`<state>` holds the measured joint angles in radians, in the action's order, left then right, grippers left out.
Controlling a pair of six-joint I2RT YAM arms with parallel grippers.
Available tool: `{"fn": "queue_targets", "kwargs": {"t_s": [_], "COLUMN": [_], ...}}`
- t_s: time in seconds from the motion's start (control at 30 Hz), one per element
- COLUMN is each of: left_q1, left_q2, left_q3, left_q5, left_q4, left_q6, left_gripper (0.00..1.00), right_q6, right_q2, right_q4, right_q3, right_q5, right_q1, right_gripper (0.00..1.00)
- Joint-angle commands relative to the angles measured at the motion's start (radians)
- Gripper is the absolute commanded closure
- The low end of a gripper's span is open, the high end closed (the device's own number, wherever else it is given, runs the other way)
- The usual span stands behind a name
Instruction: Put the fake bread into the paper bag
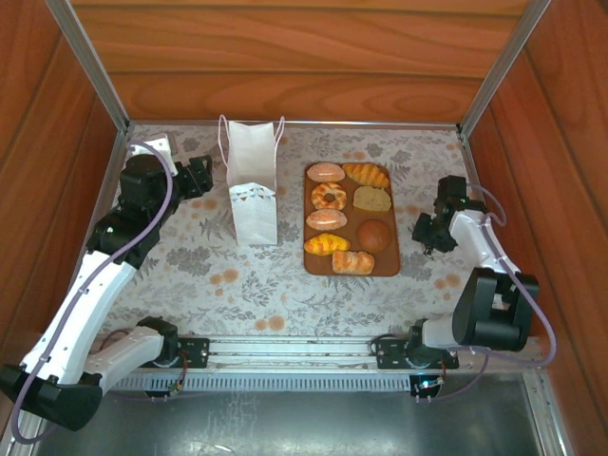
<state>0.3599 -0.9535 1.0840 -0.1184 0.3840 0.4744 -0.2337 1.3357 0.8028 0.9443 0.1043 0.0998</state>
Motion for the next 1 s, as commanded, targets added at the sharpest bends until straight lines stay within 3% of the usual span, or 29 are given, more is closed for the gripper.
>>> {"fn": "queue_targets", "kwargs": {"t_s": [0.0,0.23,0.47,0.63,0.97], "left_q1": [-0.014,-0.207,-0.260,-0.259,-0.257], "left_q2": [-0.006,-0.048,-0.028,0.002,-0.029], "left_q3": [0.046,0.106,0.107,0.019,-0.140], "left_q5": [-0.020,0.268,0.423,0.443,0.563], "left_q4": [0.033,0.061,0.037,0.011,-0.190], "left_q6": [-0.002,0.117,0.153,0.200,0.321], "left_gripper": [0.16,0.16,0.15,0.15,0.15], "right_q6": [0.065,0.106,0.174,0.308,0.700], "right_q2": [-0.088,-0.192,-0.145,-0.087,0.113], "right_q4": [0.077,0.074,0.091,0.026,-0.107], "right_q3": [0.040,0.074,0.208,0.282,0.390], "right_q5": [-0.032,-0.198,-0.235,-0.173,0.123], "right_q1": [0.008,0.001,-0.079,-0.211,-0.455], "right_gripper": [0.51,0.52,0.53,0.53,0.50]}}
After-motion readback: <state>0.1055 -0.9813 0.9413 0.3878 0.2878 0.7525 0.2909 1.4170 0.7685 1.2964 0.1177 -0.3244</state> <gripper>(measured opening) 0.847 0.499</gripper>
